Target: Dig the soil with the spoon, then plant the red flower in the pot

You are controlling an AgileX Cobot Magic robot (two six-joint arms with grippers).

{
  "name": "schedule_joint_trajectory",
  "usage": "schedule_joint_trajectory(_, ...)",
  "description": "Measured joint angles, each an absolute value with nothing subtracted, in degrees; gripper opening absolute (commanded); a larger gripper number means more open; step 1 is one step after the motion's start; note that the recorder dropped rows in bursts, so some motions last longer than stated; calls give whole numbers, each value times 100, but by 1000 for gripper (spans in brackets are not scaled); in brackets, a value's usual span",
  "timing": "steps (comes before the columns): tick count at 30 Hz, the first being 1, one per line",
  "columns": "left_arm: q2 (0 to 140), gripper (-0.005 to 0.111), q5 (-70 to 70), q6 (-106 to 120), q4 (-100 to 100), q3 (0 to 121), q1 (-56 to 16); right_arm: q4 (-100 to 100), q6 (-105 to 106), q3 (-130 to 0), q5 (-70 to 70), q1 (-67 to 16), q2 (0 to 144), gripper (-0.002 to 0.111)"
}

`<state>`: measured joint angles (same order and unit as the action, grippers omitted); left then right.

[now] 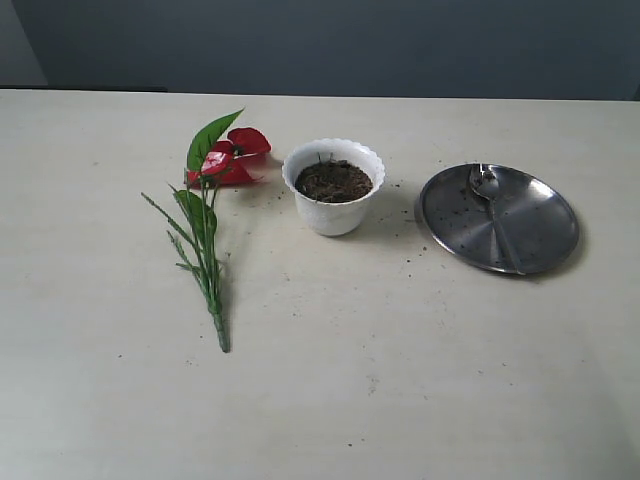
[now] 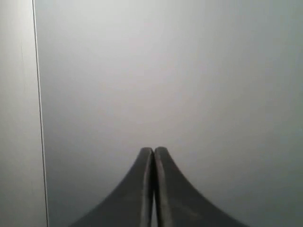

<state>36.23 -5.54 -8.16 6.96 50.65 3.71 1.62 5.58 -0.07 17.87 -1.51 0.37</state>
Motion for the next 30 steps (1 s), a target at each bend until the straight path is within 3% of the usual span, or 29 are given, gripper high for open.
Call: schedule_joint_trajectory(30,4587,0,-553,-737,388,5074,175,162,558,-7,1787,-151,37,-1)
